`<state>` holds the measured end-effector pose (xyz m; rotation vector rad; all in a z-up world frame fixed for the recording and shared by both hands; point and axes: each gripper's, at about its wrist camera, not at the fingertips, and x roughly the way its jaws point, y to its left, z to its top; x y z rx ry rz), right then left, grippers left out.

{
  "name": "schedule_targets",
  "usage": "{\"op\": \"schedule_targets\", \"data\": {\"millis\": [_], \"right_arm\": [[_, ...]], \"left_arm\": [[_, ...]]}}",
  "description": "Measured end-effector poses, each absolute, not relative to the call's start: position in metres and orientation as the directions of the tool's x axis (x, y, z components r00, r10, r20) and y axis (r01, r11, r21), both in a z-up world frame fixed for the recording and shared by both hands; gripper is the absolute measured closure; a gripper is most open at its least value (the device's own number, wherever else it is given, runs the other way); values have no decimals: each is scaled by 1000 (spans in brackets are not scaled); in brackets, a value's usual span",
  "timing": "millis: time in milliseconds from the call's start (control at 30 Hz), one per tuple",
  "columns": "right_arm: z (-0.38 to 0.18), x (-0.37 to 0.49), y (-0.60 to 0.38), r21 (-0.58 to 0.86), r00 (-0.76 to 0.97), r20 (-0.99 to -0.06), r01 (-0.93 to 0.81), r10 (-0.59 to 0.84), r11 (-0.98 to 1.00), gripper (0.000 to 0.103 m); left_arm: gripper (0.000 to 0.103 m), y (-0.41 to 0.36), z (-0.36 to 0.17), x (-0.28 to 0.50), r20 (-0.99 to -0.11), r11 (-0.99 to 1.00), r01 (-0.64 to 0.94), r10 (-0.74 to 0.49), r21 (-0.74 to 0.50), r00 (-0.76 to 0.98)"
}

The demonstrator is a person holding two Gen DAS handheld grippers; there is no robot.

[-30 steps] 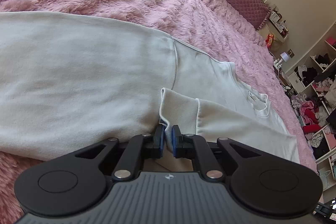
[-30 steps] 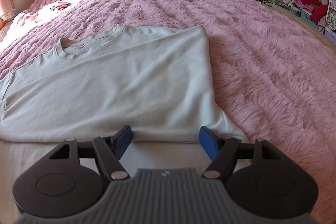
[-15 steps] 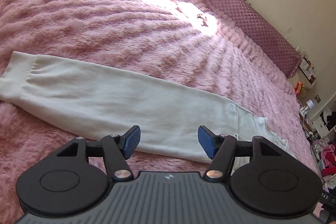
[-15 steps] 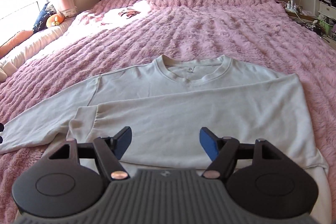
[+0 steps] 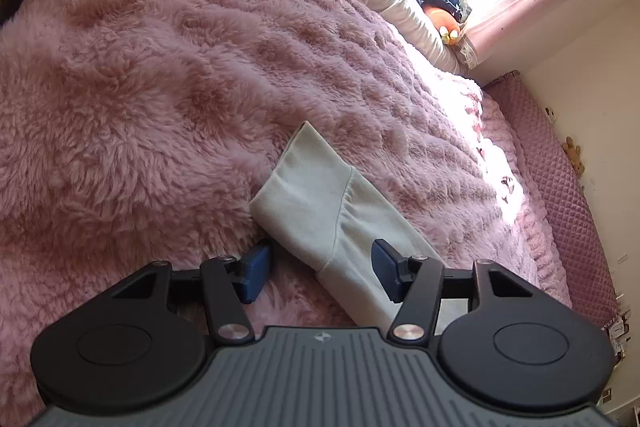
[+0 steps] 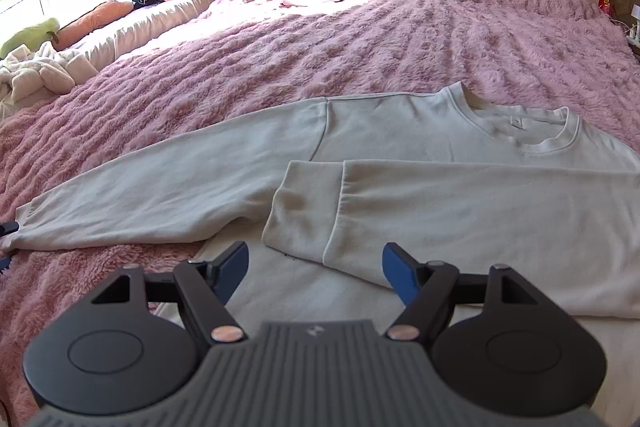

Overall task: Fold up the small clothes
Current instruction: 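Lift the cuff with the left tool and lay the sleeve across the body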

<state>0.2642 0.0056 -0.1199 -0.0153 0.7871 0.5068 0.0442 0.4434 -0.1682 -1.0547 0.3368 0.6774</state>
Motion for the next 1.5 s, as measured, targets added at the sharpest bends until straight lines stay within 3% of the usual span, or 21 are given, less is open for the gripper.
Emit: {"op": "schedule_targets", "data": {"millis": [67,100,133,167,333,567,767,967,1200,1500], "right_arm": [[-121,262,9,160,590,-685,-451,427,878,33],[-121,261,10,158,588,-686,-454,428,877,33],[-121,261,10,156,589,-687,-454,427,877,33],[-121,261,10,152,590,-687,-454,424,878,33],[-121,261,6,152,590,-688,-452,422,879,33],[-110,258,-21,166,609,-671,-433,423,886,33],[-99,254,-74,189,646,-652,-369,397,910,31],[-93,253,-140,205,686,-641,-280,345,938,31],[-93,242,-223,209,712,-650,-169,266,963,31],[-119,232,-297,208,696,-695,-47,182,977,31]], "left_arm": [[49,449,-171,44,-544,300,-641,348,-706,763],[65,450,-172,44,-534,299,-629,343,-717,772],[93,450,-172,44,-529,302,-619,332,-725,781],[95,450,-172,45,-524,304,-608,318,-733,790],[96,435,-149,45,-474,375,-585,351,-719,808],[96,400,-71,81,-322,526,-424,278,-737,905],[96,320,-14,142,-191,660,-204,92,-723,977],[96,205,-7,205,-135,700,21,-167,-714,977],[96,76,-64,264,-205,672,138,-405,-727,891],[95,-41,-167,311,-453,750,151,-533,-644,715]]}}
